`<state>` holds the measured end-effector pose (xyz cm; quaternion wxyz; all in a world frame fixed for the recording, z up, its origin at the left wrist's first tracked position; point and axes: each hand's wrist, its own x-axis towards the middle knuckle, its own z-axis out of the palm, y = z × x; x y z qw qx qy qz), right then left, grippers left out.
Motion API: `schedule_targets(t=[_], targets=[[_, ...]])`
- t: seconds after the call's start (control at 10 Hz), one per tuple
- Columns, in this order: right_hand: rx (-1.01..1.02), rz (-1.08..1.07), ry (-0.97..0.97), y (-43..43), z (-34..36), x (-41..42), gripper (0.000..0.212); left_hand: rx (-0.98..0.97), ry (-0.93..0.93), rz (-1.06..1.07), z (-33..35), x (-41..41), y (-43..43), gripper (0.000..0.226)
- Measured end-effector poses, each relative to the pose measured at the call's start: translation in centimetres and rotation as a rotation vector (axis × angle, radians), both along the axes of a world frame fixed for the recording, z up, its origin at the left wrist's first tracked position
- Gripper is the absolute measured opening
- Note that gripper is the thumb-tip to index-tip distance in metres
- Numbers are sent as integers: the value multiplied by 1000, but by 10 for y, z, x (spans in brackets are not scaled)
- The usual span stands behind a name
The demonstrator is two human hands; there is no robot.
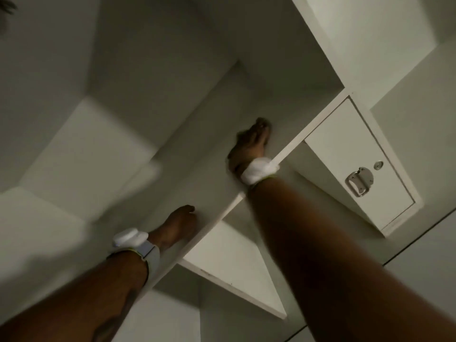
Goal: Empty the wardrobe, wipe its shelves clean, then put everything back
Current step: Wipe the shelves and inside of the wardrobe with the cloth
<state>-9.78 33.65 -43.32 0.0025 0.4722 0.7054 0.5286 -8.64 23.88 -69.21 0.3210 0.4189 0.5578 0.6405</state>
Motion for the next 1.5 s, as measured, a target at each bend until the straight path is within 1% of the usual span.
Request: schedule_targets(t=[0.1,0.2,0.3,0.4,0.5,0.6,0.7,0.8,0.9,1.0,1.1,1.2,1.3,1.4,1.5], targets=[[-141,183,-80,21,-115,17,76,-102,32,13,-42,4,-16,40],[-472,86,-7,38,-165,36,67,-157,78,69,-59,6,-21,42],[-259,61,-200,40,-56,52,65,-133,122,95,-21,9,-14,43],[95,82,14,1,70,59,69,-35,124,103,37,19,-8,42],[130,79,271,-7,130,49,60,36,153,124,81,27,-7,43],[230,94,345,16,63,57,56,49,60,137,84,30,-11,37],[190,117,-87,-31,-55,67,62,13,-54,111,51,31,-20,29],[-97,230,-352,-88,-150,98,66,-93,-75,101,16,33,-34,32],[-219,486,-409,-94,-144,118,50,-144,-68,96,2,35,-41,32],[-143,677,-448,-77,-91,132,39,-109,-29,82,9,38,-42,29],[11,781,-186,-69,-19,134,48,-52,64,76,31,41,-40,28],[116,841,30,-51,39,145,44,-34,87,75,46,39,-37,32],[110,939,212,-36,56,151,47,2,88,76,59,37,-40,39],[74,1037,377,-33,27,144,50,9,31,84,67,34,-42,44],[25,1129,498,-34,-45,138,58,-22,-26,76,55,27,-43,44]])
